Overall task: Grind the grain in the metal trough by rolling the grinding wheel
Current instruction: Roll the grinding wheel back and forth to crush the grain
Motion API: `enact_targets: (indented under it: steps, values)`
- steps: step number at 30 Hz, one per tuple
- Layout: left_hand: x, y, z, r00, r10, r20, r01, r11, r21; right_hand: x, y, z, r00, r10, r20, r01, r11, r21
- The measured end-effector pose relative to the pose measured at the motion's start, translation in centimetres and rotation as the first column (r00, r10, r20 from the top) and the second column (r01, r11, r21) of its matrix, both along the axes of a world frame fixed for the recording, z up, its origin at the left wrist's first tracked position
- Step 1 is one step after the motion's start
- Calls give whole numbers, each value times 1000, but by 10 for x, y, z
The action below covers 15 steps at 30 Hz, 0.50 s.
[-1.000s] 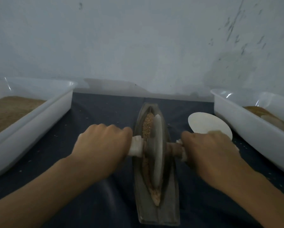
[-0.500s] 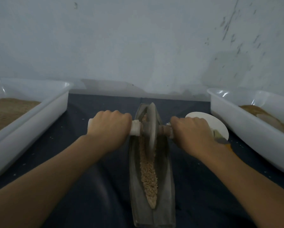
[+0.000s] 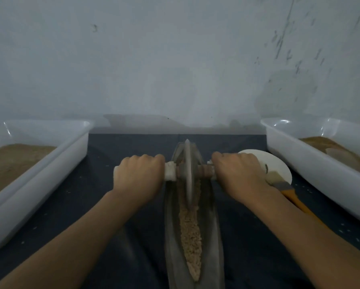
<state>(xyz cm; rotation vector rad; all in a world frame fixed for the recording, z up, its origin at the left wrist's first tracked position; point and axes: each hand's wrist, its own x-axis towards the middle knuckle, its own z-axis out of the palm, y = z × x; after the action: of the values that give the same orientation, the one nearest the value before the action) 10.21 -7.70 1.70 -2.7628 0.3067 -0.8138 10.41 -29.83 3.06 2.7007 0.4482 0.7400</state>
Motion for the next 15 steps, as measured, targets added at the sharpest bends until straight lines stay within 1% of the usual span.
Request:
enact_targets:
  steps: [3,5,8,10,11,12,14,15]
  values:
    - [8,1,1,998,5,-65,-9,998,-59,7,3,6,999,-18,-32,18,1000,-19]
    - [-5,4,2,995,-12,-103,6,998,-59,-9,1,8,998,21,-62,-24,999,-38]
    - [-37,12,1,987,-81,-138,76,996,-37,-47,-8,4,987,80,-140,-81,997,-1]
    - [-57,18,-2,986,-134,-103,137,990,32,-70,-11,0,989,96,-108,-100,994,-35]
    - [-63,19,-2,985,-149,-87,155,986,65,-76,-13,-1,992,104,-73,-106,994,-24]
    - [-67,19,1,987,-149,-60,153,986,70,-78,-14,-1,993,103,-53,-103,995,-7]
    - [-60,16,0,993,-100,-55,103,992,70,-71,-10,0,995,65,-74,-66,998,-13]
    - [-51,14,-4,996,-77,-54,80,996,44,-62,-7,1,995,59,-76,-60,998,-14]
